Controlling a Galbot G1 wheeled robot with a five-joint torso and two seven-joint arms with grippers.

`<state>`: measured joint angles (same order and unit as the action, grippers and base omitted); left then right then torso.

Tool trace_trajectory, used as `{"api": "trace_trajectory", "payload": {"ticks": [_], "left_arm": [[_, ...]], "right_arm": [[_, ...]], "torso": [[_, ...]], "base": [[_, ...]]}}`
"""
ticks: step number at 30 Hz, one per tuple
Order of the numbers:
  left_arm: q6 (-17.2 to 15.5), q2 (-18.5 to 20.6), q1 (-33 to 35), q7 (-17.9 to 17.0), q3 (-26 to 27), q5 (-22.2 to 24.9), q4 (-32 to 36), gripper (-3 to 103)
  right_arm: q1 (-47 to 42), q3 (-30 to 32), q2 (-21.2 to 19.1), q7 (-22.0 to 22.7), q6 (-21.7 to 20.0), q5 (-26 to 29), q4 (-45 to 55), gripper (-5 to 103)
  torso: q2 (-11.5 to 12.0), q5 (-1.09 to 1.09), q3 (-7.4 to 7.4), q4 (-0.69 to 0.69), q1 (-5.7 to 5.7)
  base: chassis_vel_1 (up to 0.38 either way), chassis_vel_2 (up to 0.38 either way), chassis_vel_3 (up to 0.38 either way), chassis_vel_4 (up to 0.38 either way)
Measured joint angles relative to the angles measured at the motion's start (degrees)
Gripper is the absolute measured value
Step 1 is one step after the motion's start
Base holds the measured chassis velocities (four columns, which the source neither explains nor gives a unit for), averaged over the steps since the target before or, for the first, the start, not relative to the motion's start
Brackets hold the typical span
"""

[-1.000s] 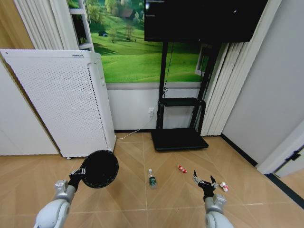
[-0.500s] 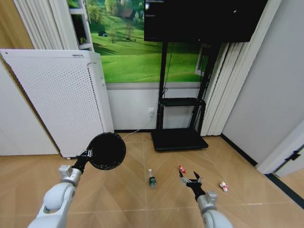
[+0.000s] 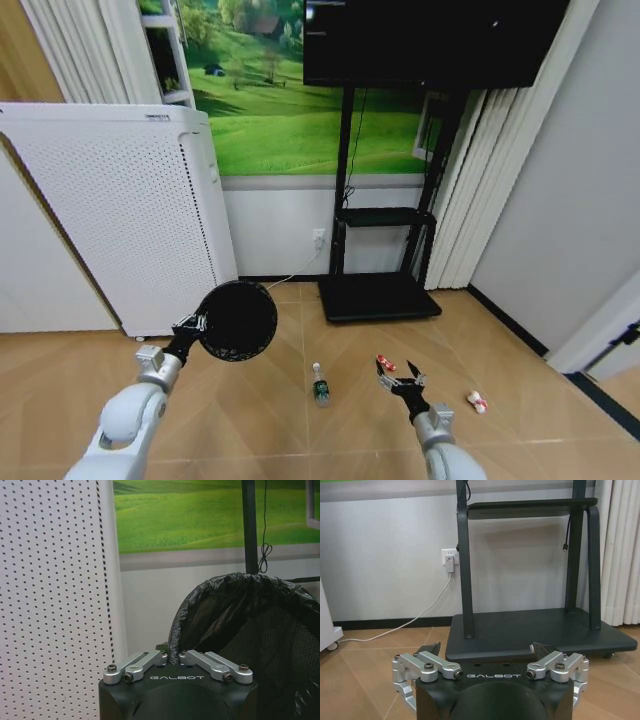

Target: Pick up the trash bin and place the garbage on the floor into it.

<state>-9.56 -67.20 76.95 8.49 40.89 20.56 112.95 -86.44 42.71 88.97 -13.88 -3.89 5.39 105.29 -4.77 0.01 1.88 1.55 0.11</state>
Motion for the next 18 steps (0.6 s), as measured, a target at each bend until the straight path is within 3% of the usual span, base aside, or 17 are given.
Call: {"api": "trace_trajectory", "payload": {"ticks": [12, 18], "left_arm": [[-1.18, -0.68, 0.73, -0.28, -0.28, -0.4, 0.74, 4], [-1.23, -0.56, -0.15, -0.27, -1.13, -0.22, 0.19, 4]], "right_arm": [[0.81, -0.09, -0.28, 1.81, 4.19, -0.03, -2.56, 100], [0.23, -0.21, -0.97, 1.08, 1.13, -0.14, -3.0, 100]], "torso": [[0.0, 0.0, 0.02, 0.0, 0.03], [0.0, -0.01, 0.0, 0.01, 0.01]], "base": [[-0.157, 0.166, 0.169, -0.176], [0.007, 0.004, 0.006, 0.003]]}}
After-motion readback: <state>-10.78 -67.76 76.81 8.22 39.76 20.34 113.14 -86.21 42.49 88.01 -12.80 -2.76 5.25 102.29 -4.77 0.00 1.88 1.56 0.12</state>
